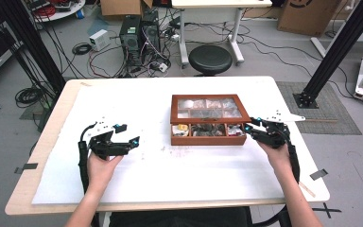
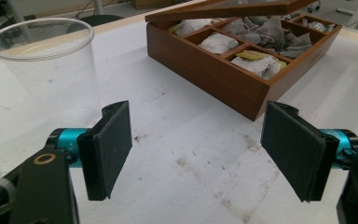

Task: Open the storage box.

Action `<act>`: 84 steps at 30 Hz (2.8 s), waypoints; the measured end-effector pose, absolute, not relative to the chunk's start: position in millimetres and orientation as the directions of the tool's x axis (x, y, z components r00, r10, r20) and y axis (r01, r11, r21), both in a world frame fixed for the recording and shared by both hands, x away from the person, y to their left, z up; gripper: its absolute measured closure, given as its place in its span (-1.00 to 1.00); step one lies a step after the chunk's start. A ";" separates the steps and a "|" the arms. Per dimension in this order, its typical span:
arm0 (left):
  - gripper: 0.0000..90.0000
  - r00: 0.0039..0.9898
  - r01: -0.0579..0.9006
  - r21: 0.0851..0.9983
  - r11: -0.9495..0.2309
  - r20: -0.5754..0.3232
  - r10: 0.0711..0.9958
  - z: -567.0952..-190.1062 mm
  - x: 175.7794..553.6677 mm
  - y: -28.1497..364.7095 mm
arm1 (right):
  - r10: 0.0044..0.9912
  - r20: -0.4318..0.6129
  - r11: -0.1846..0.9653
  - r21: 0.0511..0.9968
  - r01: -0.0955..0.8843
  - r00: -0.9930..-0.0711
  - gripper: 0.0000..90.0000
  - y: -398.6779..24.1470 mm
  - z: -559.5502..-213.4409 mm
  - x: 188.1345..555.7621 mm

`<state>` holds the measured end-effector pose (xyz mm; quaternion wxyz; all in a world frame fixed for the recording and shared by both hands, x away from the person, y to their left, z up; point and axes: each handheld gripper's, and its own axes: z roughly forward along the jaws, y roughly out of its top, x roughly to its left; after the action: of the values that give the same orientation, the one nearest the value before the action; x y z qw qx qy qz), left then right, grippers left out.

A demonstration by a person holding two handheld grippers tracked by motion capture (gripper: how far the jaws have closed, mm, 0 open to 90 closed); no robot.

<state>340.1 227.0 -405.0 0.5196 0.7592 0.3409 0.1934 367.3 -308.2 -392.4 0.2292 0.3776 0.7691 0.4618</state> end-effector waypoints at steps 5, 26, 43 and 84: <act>-0.45 0.697 0.309 0.925 -0.223 -0.061 0.714 -403.5 339.7 225.3 | 0.802 0.000 0.260 0.901 0.348 -0.598 0.33 -307.4 -384.7 370.2; -0.45 0.706 0.326 0.920 -0.219 -0.083 0.703 -402.7 345.2 218.9 | 0.828 0.004 0.198 0.934 0.299 -0.561 0.26 -302.2 -358.3 392.6; -0.45 0.753 0.362 0.915 -0.178 -0.174 0.635 -392.8 355.5 197.3 | 0.826 0.045 0.140 0.949 0.282 -0.562 0.27 -302.8 -345.6 413.7; -0.26 0.868 0.369 0.835 -0.408 -0.153 0.473 -364.3 430.7 35.7 | 0.824 0.089 0.089 0.955 0.283 -0.559 0.27 -303.2 -336.8 435.0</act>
<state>430.7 35.7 -364.3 0.4823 0.8374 0.2513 0.0536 435.0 -303.2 -336.8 0.2484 0.3985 0.6948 0.5447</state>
